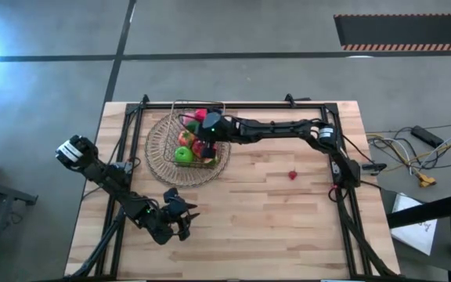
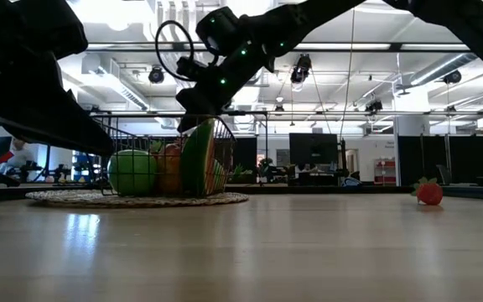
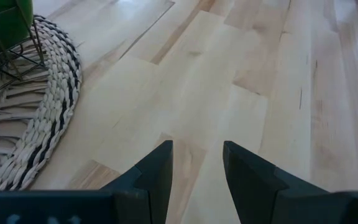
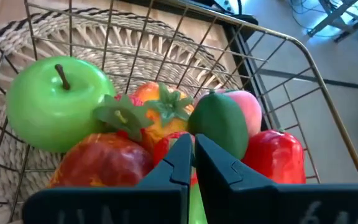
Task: Build produce basket
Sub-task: Put the left strawberry into the basket, then put the strawberry into the basket
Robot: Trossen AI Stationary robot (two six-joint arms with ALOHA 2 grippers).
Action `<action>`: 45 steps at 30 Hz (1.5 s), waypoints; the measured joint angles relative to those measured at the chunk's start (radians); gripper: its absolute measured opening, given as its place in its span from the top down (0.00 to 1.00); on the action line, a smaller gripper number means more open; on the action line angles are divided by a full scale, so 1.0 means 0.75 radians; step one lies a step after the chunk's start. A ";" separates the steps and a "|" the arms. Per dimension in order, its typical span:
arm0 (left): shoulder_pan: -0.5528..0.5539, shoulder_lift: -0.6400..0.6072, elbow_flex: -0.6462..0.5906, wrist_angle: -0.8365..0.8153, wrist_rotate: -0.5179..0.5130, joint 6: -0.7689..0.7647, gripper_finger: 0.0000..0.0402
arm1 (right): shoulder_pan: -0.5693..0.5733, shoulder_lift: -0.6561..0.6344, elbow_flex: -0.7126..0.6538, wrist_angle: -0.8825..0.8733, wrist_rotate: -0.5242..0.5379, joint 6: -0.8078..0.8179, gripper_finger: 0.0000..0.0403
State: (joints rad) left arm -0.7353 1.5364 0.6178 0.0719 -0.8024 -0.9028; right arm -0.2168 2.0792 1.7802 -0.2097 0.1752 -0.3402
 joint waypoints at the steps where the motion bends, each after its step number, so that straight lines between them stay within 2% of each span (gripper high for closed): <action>1: 0.000 0.000 0.000 0.000 0.000 0.000 0.69 | -0.002 0.000 0.000 -0.001 0.000 0.001 0.98; 6: 0.000 0.000 0.000 0.006 -0.005 -0.001 0.69 | -0.008 -0.007 -0.001 -0.005 0.001 0.001 0.93; 11: 0.000 0.000 0.000 0.005 -0.020 -0.001 0.69 | -0.009 -0.016 -0.002 -0.030 0.001 -0.016 0.79; 16: 0.000 0.000 0.000 0.006 -0.020 -0.005 0.69 | -0.009 -0.119 -0.004 -0.169 0.012 -0.050 0.68; 20: 0.000 0.000 -0.002 0.024 -0.020 -0.003 0.69 | -0.002 -0.262 -0.018 -0.356 0.014 -0.022 0.65; 25: 0.000 0.000 -0.002 0.034 -0.022 -0.001 0.69 | 0.027 -0.466 -0.086 -0.609 0.014 0.018 0.69; 28: 0.000 0.001 -0.002 0.036 -0.023 -0.001 0.69 | 0.046 -0.619 -0.211 -0.694 0.013 0.062 0.72; 32: 0.000 0.001 -0.003 0.034 -0.035 0.000 0.69 | 0.073 -0.856 -0.486 -0.725 0.014 0.187 0.77; 36: 0.000 0.001 -0.003 0.034 -0.072 0.003 0.69 | 0.108 -1.120 -0.808 -0.724 0.017 0.398 0.81; 40: 0.001 0.001 -0.003 0.034 -0.100 0.032 0.69 | 0.148 -1.363 -1.125 -0.728 0.083 0.643 0.84; 42: 0.002 0.001 -0.003 0.035 -0.109 0.037 0.69 | 0.154 -1.460 -1.250 -0.684 0.086 0.780 0.85; 45: 0.003 0.001 -0.003 0.034 -0.129 0.038 0.69 | 0.159 -1.559 -1.336 -0.515 0.038 0.902 0.86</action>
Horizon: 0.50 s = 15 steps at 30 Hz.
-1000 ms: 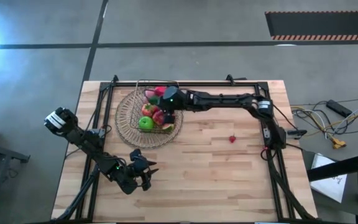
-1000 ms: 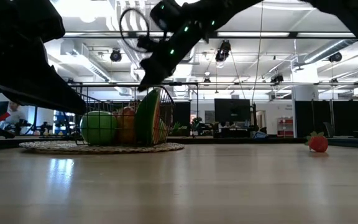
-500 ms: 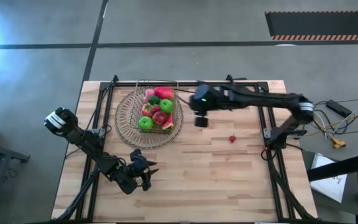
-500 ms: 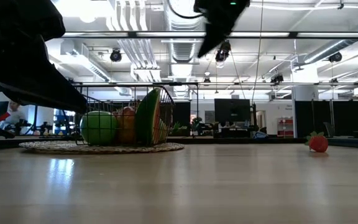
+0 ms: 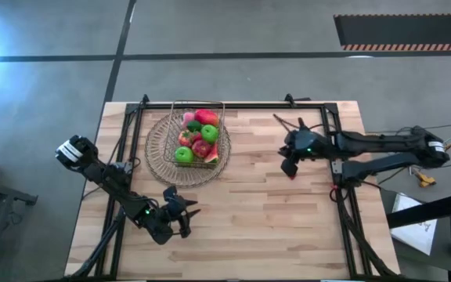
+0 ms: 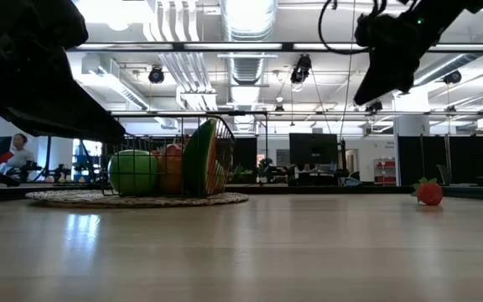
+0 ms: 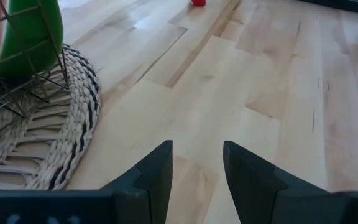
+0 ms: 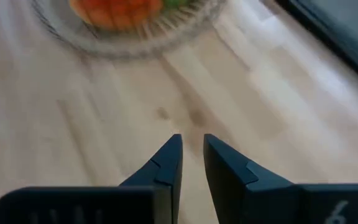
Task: Build produce basket
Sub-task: Put the strawberry into the basket
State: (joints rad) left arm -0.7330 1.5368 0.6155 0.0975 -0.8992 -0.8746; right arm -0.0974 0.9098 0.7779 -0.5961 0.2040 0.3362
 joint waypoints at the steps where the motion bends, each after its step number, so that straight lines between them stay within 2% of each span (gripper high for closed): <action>1: 0.000 0.000 0.000 0.000 -0.001 0.002 0.69 | 0.002 -0.018 -0.020 0.024 -0.021 0.038 0.86; 8: 0.001 0.000 0.001 0.025 -0.013 0.035 0.69 | 0.000 -0.010 -0.158 0.040 -0.040 0.237 0.81; 11: 0.001 0.000 0.001 0.032 -0.015 0.035 0.69 | 0.001 0.039 -0.198 0.031 -0.039 0.270 0.79; 15: 0.001 0.000 0.001 0.033 -0.015 0.035 0.69 | -0.010 0.144 -0.203 0.002 -0.019 0.429 0.79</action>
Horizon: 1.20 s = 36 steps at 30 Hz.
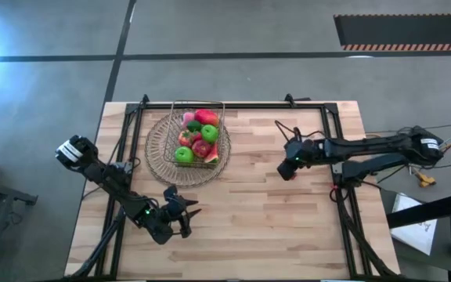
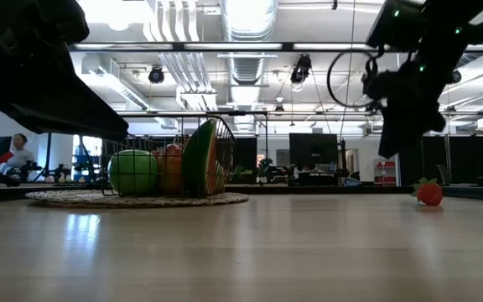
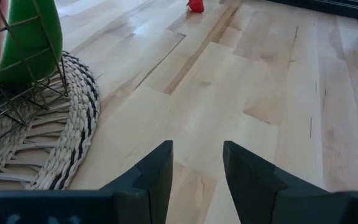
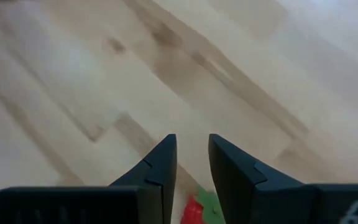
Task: Build produce basket
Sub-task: Put the strawberry into the basket
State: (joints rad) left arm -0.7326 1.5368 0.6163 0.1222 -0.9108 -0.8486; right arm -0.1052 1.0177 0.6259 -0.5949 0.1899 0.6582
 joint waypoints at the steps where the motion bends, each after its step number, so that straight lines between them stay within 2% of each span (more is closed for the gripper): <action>1: 0.000 0.000 0.000 0.001 0.000 0.000 0.69 | 0.000 0.034 0.000 -0.010 -0.001 0.032 0.79; 6: 0.000 0.000 0.000 0.002 0.000 -0.003 0.69 | -0.005 0.206 0.000 -0.051 -0.002 0.115 0.75; 11: 0.000 0.000 -0.001 0.003 0.000 -0.004 0.69 | -0.035 0.321 0.029 -0.116 0.040 0.117 0.66; 16: 0.000 0.000 -0.001 0.003 0.000 -0.004 0.69 | -0.059 0.334 0.114 -0.215 0.057 0.098 0.56; 20: 0.000 0.000 -0.001 0.003 0.000 -0.004 0.69 | -0.059 0.318 0.167 -0.372 0.047 0.188 0.53; 28: 0.000 0.001 -0.012 0.004 -0.005 -0.006 0.69 | -0.037 0.335 0.134 -0.357 -0.089 0.265 0.60; 36: 0.000 0.001 -0.058 0.079 -0.005 -0.012 0.69 | -0.031 0.340 0.131 -0.317 -0.090 0.260 0.73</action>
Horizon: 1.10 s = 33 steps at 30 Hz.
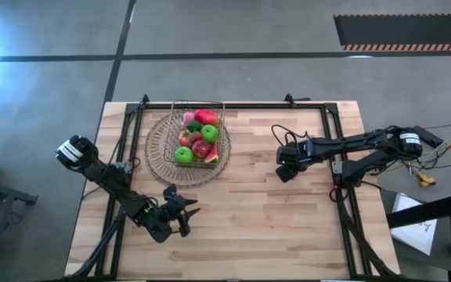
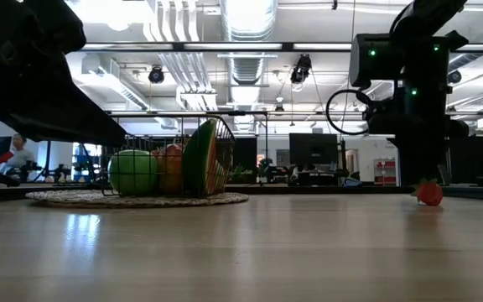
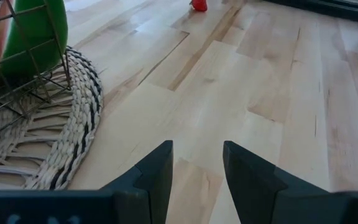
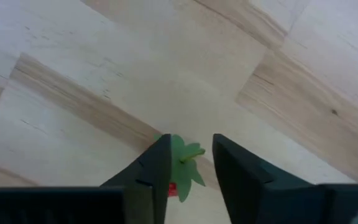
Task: Build produce basket
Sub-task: Put the strawberry into the basket
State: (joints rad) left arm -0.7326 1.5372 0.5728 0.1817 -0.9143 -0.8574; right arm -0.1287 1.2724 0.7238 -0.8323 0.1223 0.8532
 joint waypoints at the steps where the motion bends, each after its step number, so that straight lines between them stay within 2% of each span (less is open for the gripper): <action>1: 0.000 0.000 -0.003 0.004 0.000 0.000 0.69 | 0.000 0.000 0.000 0.000 0.000 -0.003 0.76; 11: 0.000 0.000 -0.009 0.027 0.000 0.000 0.69 | 0.000 0.001 -0.015 -0.004 -0.034 -0.046 0.96; 16: 0.000 0.000 -0.009 0.027 0.000 0.000 0.69 | 0.000 -0.003 -0.015 0.035 -0.011 -0.089 0.98; 20: 0.000 0.000 -0.009 0.027 0.000 0.001 0.69 | 0.006 -0.018 -0.016 0.188 -0.010 -0.162 0.98; 26: 0.000 0.000 -0.009 0.027 -0.001 0.001 0.69 | 0.039 -0.051 -0.016 0.721 -0.014 -0.371 0.98; 33: 0.000 0.000 -0.009 0.027 -0.004 0.005 0.69 | 0.065 0.001 -0.015 1.711 -0.015 -0.707 0.98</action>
State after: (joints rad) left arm -0.7326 1.5372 0.5663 0.2016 -0.9173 -0.8539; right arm -0.0803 1.2731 0.7128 0.4508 0.1112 0.3229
